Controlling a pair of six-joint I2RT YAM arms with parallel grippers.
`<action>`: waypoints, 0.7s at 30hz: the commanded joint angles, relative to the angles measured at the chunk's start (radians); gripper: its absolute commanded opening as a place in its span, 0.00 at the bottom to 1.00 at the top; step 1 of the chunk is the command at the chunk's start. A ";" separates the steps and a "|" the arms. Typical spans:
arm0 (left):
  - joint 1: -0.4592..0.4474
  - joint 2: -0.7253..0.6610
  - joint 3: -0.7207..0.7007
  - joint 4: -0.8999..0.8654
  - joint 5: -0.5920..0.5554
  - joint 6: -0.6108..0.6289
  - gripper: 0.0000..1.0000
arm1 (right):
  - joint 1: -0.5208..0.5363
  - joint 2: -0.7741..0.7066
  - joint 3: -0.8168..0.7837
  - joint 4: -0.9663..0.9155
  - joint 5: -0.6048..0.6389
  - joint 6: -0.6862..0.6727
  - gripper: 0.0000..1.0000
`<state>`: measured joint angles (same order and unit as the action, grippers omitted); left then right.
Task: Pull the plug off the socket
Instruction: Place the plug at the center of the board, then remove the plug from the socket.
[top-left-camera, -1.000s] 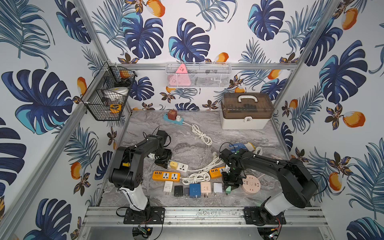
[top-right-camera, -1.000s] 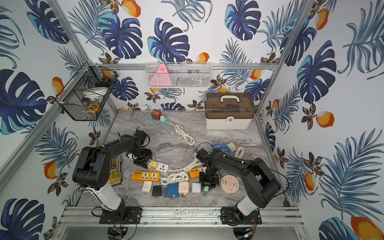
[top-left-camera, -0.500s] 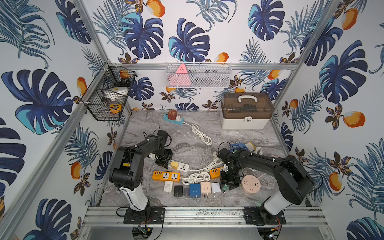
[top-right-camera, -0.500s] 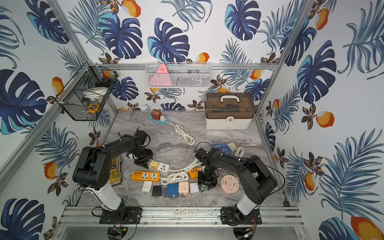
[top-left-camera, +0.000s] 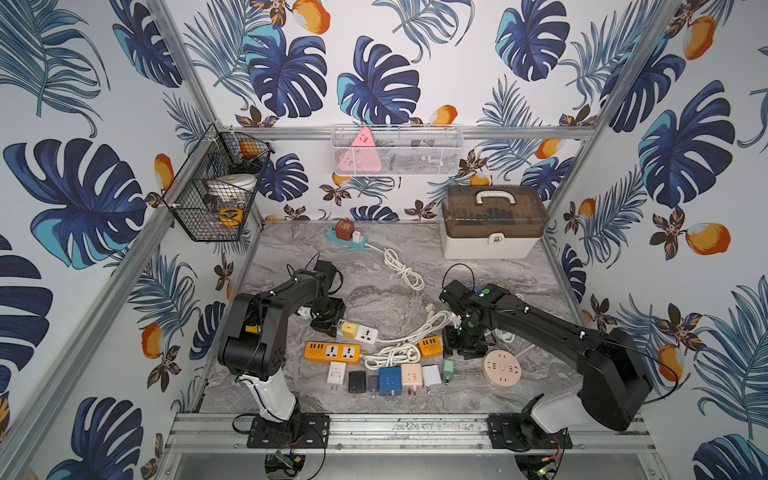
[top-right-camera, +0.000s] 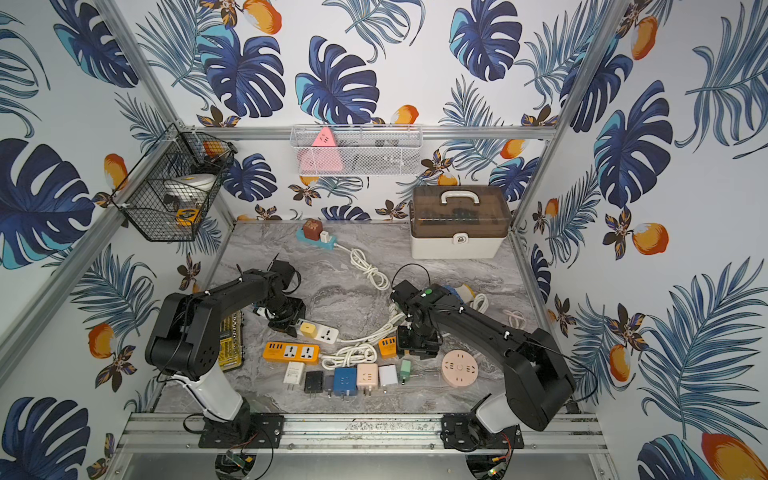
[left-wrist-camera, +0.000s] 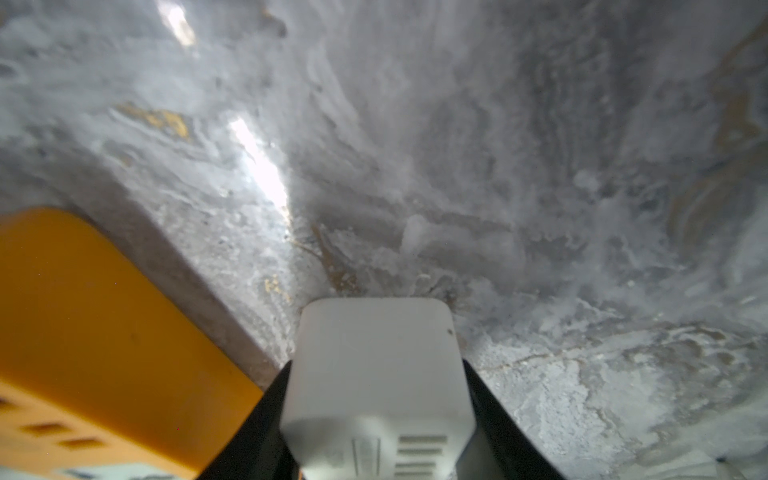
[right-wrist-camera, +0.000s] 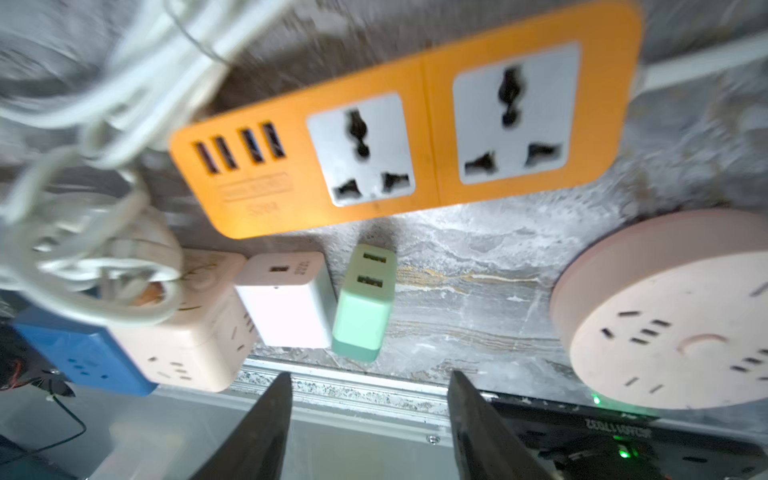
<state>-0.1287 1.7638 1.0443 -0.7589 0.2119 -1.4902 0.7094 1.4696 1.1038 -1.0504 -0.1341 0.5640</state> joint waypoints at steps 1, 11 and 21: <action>-0.008 0.029 -0.023 0.043 0.028 -0.001 0.08 | 0.057 -0.016 0.098 0.058 0.118 -0.133 0.62; -0.009 0.040 -0.018 0.036 0.027 0.001 0.08 | 0.310 0.162 0.173 0.526 0.157 -0.689 0.61; -0.008 0.058 0.006 0.016 0.030 0.015 0.07 | 0.411 0.391 0.277 0.735 0.134 -0.835 0.59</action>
<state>-0.1287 1.7813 1.0626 -0.7761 0.2176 -1.4879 1.1053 1.8179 1.3598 -0.3988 -0.0120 -0.2108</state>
